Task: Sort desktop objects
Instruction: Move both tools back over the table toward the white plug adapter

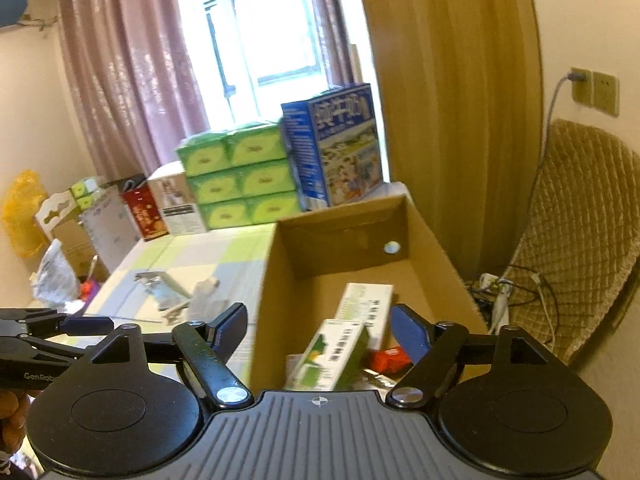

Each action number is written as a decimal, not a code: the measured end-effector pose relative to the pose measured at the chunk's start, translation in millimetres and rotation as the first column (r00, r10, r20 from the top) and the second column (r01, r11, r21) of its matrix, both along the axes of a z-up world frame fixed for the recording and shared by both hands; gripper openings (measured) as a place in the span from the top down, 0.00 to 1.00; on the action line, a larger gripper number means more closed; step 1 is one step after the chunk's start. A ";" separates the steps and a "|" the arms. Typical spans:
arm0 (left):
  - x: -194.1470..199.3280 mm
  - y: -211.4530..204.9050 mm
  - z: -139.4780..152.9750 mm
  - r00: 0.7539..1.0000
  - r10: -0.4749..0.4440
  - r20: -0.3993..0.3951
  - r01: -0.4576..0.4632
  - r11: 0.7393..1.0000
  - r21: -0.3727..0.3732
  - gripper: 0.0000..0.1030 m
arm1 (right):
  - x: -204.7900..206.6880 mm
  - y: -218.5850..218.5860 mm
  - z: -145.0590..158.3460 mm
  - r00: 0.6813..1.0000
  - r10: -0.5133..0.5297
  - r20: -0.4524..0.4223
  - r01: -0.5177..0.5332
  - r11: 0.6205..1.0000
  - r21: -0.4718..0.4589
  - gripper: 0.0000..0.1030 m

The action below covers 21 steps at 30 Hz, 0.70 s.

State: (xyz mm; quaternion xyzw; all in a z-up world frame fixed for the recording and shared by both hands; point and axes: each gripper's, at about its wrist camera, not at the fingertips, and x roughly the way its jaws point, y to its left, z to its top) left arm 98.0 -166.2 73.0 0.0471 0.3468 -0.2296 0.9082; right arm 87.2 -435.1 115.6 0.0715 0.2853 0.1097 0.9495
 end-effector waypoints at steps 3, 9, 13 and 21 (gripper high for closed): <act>-14.2 24.7 0.3 0.999 0.039 0.005 -0.039 0.999 -0.004 0.25 | -9.8 13.0 5.6 1.000 0.026 0.016 -0.026 1.000 -0.010 0.18; -37.4 76.6 -8.9 0.991 0.132 -0.013 -0.132 0.991 -0.007 0.15 | -21.7 37.9 10.7 0.997 0.076 0.028 -0.076 0.997 -0.019 0.09; -47.7 106.0 -14.7 0.982 0.187 -0.022 -0.187 0.982 -0.010 0.09 | -28.5 57.4 10.9 0.993 0.117 0.034 -0.116 0.993 -0.022 0.03; -54.6 145.3 -25.2 0.966 0.258 -0.033 -0.258 0.966 0.002 0.03 | -38.2 104.3 0.0 0.978 0.210 0.018 -0.209 0.977 -0.033 0.02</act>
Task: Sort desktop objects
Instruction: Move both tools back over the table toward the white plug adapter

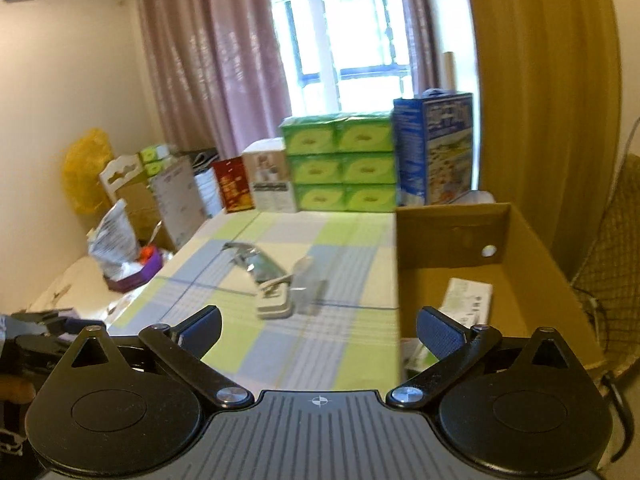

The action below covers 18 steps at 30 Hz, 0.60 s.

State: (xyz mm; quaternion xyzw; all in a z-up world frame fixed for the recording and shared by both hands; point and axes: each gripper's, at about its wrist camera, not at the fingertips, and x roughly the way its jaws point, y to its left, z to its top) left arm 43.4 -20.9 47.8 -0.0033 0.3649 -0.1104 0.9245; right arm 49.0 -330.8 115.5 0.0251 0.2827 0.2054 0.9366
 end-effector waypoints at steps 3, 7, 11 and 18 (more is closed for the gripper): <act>0.8 11.1 -4.7 1.000 0.022 0.003 -0.022 1.000 -0.001 0.02 | -0.3 14.6 -10.2 1.000 0.030 -0.006 -0.030 1.000 -0.010 0.02; 11.1 21.4 -13.4 0.999 0.046 0.000 -0.046 0.999 0.016 0.02 | 8.0 33.2 -26.6 0.998 0.048 -0.028 -0.049 0.999 -0.014 0.02; 28.3 26.3 -22.9 0.999 0.054 -0.005 -0.054 0.998 0.018 0.02 | 24.3 54.0 -45.6 0.995 0.080 -0.062 -0.082 0.996 -0.026 0.02; 74.2 24.4 -46.7 0.999 0.038 -0.022 -0.038 0.999 0.024 0.02 | 64.8 81.3 -81.3 0.993 0.087 -0.074 -0.092 0.994 -0.066 0.03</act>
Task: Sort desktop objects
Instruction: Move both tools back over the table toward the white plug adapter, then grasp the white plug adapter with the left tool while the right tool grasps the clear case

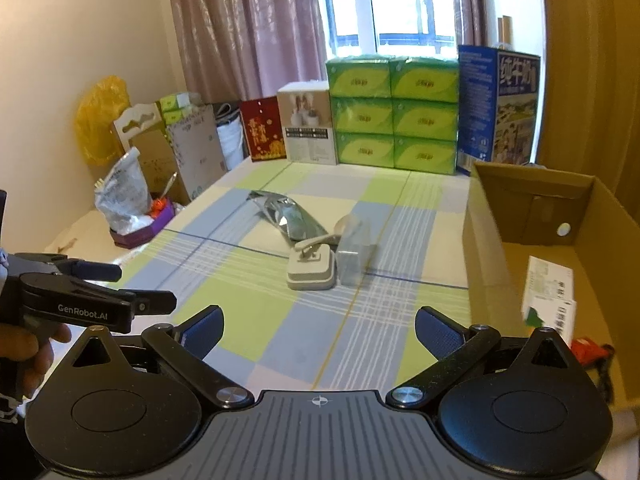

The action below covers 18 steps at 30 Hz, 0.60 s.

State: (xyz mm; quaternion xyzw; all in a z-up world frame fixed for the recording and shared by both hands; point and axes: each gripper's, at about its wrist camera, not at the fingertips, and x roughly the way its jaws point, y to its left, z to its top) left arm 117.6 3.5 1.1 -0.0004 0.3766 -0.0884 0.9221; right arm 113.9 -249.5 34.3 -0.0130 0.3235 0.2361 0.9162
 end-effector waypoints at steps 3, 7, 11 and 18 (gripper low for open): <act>22.0 -1.8 -14.0 1.000 -0.007 -0.014 0.007 1.000 0.003 0.02 | 21.3 7.2 -16.0 1.000 -0.010 -0.002 0.010 1.000 -0.018 0.12; 47.7 -3.8 -29.7 1.000 -0.011 -0.024 0.011 1.000 0.003 0.02 | 55.2 15.2 -33.9 0.999 -0.013 -0.033 0.012 1.000 -0.027 0.20; 73.7 -3.8 -41.0 0.999 -0.006 -0.043 0.006 1.000 -0.005 0.02 | 89.9 22.3 -46.6 0.999 -0.017 -0.038 0.015 0.999 -0.037 0.28; 110.6 -6.4 -56.4 0.999 -0.024 -0.048 0.023 1.000 -0.005 0.02 | 142.6 33.8 -73.3 0.997 -0.014 -0.075 0.011 0.999 -0.044 0.44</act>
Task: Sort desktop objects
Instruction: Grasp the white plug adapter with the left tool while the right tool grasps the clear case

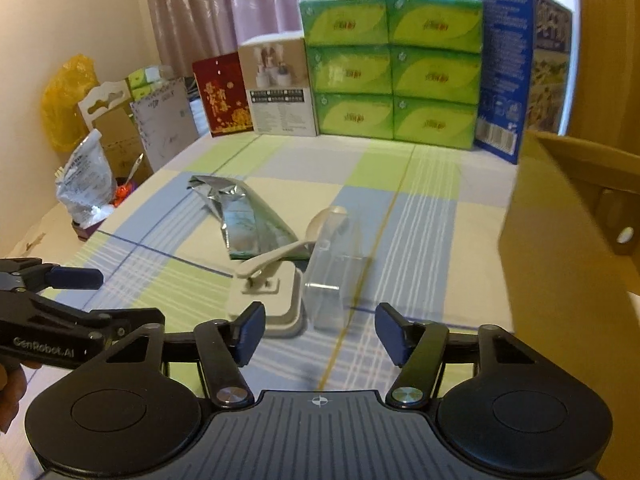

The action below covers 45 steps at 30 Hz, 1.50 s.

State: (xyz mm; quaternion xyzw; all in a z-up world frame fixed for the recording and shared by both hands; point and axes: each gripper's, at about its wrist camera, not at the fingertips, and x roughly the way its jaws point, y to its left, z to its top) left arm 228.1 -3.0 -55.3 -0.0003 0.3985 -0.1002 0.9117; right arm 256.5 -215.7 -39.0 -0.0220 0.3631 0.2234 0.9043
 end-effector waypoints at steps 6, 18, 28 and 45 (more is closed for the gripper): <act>14.3 -5.0 -12.1 0.999 -0.033 -0.004 0.033 0.999 0.037 0.02 | 23.8 10.4 -16.0 1.000 0.015 0.008 -0.015 0.998 -0.059 0.46; 21.8 -9.3 -17.7 0.999 -0.032 -0.017 0.032 0.999 0.012 0.02 | 48.2 23.9 -29.7 0.999 0.036 -0.001 -0.036 0.997 -0.063 0.64; 22.7 -14.7 -20.9 0.998 -0.062 -0.022 0.062 0.998 0.017 0.02 | 42.7 12.8 -28.0 0.991 0.083 -0.106 -0.083 0.997 0.006 0.73; 46.0 -48.5 -43.8 0.996 -0.088 0.011 0.088 0.996 0.007 0.05 | 37.4 -17.4 -18.1 0.994 -0.020 -0.110 0.019 1.000 -0.004 0.73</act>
